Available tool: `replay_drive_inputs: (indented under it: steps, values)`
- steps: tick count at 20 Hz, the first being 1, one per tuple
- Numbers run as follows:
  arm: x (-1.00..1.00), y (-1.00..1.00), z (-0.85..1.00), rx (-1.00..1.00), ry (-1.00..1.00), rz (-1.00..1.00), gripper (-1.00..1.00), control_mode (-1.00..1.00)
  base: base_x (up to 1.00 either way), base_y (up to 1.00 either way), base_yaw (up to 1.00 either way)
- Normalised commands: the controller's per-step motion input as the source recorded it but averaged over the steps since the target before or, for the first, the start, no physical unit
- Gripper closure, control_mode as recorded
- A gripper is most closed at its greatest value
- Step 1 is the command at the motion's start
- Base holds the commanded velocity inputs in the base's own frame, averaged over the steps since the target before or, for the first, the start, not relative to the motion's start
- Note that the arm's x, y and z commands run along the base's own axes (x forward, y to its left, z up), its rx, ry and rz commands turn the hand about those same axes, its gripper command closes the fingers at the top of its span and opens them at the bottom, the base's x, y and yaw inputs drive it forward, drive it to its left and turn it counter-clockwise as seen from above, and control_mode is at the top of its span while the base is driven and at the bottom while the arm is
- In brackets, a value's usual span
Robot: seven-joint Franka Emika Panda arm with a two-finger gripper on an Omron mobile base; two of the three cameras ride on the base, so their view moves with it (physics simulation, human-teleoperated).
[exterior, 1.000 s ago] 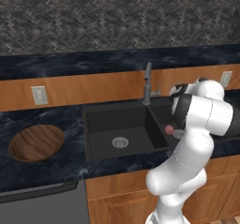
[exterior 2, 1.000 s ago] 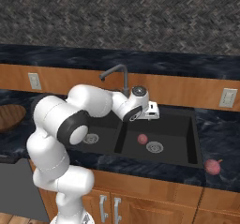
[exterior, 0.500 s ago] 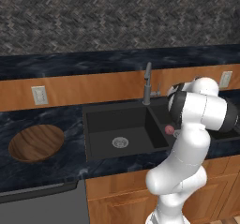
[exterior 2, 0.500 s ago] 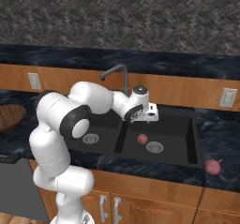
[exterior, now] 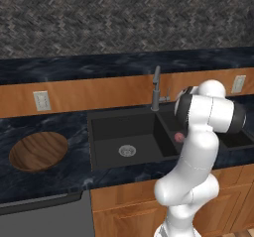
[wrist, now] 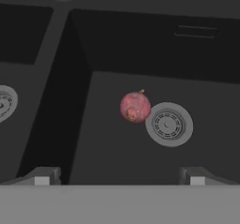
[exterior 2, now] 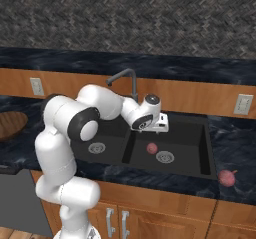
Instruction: Remove the onion and onion from the sink. Then move the bowl and cup from the counter to the sink for washing.
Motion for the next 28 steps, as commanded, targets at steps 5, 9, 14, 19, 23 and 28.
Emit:
replay_drive_inputs:
  steps: [5, 9, 14, 19, 23, 28]
  values:
    - [0.26, 0.02, -0.16, 0.0, -0.01, 0.0, -1.0, -1.0, 0.0, 0.0, 0.0]
    - [0.26, 0.01, -0.11, 0.0, -0.01, 0.01, -1.0, -1.0, 0.0, 0.0, 0.0]
    - [0.19, 0.0, -0.09, 0.0, 0.0, 0.05, -1.0, -1.0, 0.0, 0.0, 0.0]
    - [0.16, -0.02, -0.13, -0.03, 0.0, 0.01, -1.0, -1.0, 0.0, 0.0, 0.0]
    - [0.15, -0.06, -0.17, -0.04, 0.0, 0.0, -1.0, -1.0, 0.0, 0.0, 0.0]
    - [0.09, -0.03, -0.18, -0.01, 0.0, 0.0, -1.0, -1.0, 0.0, 0.0, 0.0]
